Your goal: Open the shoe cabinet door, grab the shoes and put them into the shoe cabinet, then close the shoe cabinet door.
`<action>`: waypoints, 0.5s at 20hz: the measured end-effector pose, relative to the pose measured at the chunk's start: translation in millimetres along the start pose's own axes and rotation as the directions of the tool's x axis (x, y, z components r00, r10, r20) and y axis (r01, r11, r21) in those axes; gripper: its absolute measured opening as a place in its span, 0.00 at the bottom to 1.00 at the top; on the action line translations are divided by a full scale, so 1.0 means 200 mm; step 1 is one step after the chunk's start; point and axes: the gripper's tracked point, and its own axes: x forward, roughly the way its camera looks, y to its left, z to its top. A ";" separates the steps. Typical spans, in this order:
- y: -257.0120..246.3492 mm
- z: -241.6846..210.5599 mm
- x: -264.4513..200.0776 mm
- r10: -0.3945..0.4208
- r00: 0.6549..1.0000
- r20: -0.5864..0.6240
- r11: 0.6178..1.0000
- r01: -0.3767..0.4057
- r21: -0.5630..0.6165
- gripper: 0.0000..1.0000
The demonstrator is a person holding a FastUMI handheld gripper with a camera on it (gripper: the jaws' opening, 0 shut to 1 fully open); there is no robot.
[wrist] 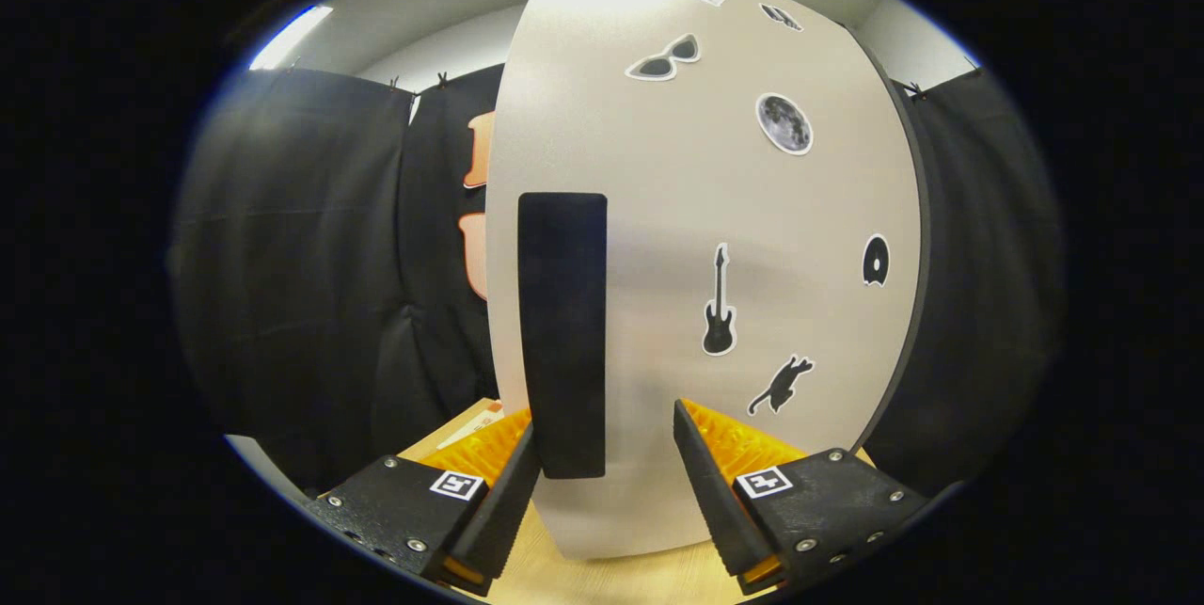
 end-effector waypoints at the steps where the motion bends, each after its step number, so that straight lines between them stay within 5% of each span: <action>1: 0.01 0.01 0.04 -0.021 1.000 0.004 1.000 0.021 0.014 0.83; 10: 0.03 -0.01 0.20 -0.047 0.999 0.004 0.993 0.046 0.106 0.84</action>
